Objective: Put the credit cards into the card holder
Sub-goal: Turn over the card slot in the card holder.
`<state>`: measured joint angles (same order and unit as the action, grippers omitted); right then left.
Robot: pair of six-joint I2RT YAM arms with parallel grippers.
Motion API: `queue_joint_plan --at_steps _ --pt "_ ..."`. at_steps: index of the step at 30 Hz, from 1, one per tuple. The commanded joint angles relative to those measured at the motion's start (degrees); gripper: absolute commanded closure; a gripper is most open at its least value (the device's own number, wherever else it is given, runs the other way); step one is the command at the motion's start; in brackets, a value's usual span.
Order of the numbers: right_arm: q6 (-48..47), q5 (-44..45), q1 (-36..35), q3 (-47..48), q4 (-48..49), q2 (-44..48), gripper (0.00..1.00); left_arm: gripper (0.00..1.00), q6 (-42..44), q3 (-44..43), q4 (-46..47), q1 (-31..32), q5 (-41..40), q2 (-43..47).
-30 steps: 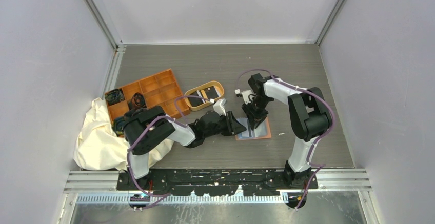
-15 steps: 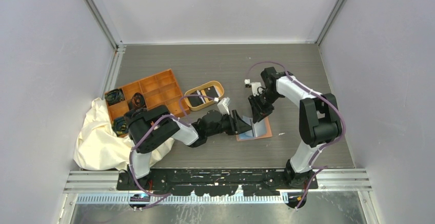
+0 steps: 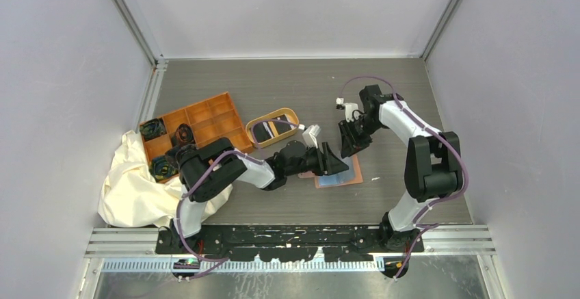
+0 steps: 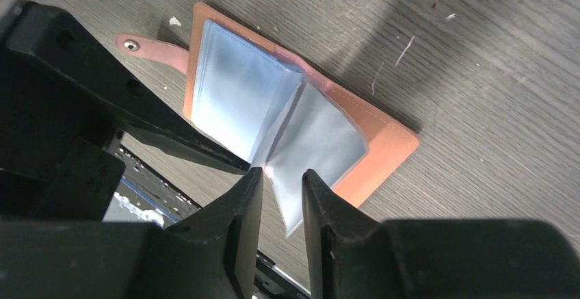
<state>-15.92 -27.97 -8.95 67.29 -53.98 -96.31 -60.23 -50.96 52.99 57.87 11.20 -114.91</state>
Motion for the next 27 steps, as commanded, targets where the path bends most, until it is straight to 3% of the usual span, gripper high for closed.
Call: queue_joint_plan --at_steps 1,7,15,21,27 --pt "1.13 -1.67 1.85 1.65 1.4 4.27 0.65 0.49 3.33 -4.09 -1.79 1.05 2.1 -1.32" --pt "2.26 -3.22 5.29 0.63 3.16 8.04 0.65 0.5 4.71 -7.66 -5.07 1.31 2.9 -3.69" --pt "1.97 -6.03 6.92 0.02 3.15 8.41 0.64 0.63 6.16 -9.24 -8.45 1.34 1.48 -4.57" --pt "-1.25 -6.76 6.63 1.36 -1.12 3.66 0.66 0.66 12.5 -3.95 -10.76 1.32 -2.6 4.68" --pt "-3.39 -2.13 3.95 2.2 -3.5 -2.05 0.71 0.62 21.57 3.62 -14.12 1.2 -6.71 16.83"
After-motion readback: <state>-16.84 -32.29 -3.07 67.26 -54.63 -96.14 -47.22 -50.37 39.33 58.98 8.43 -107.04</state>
